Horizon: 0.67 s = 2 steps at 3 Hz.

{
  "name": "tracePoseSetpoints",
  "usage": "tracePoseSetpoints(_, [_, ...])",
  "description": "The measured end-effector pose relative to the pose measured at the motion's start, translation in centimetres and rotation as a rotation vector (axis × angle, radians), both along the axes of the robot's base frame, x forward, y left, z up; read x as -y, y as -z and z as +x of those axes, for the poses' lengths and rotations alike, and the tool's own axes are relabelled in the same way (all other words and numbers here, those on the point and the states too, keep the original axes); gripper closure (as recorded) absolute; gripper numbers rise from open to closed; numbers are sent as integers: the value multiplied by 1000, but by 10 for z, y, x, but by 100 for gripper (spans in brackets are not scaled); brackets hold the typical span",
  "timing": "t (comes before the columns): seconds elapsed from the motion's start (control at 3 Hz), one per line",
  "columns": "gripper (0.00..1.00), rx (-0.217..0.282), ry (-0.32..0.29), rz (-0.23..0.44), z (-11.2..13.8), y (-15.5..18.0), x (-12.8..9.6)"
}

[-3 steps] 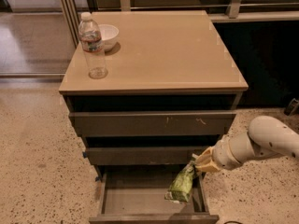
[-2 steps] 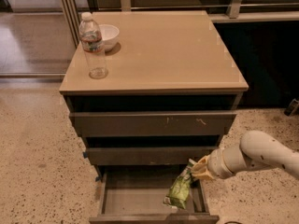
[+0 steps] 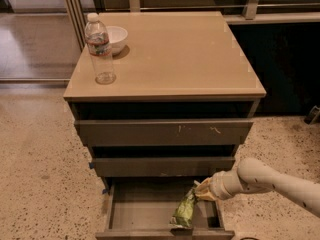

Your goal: Place green jalapeno chip bag into bottom drawer

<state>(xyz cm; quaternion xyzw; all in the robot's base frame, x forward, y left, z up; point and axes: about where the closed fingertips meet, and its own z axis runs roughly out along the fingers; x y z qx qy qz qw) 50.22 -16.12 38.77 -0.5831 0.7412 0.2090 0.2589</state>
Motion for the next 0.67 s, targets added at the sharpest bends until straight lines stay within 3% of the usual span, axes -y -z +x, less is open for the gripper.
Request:
tracePoseSetpoints(0.33, [100, 0, 0, 0, 0, 0, 0])
tracePoseSetpoints(0.67, [100, 39, 8, 16, 5, 26, -4])
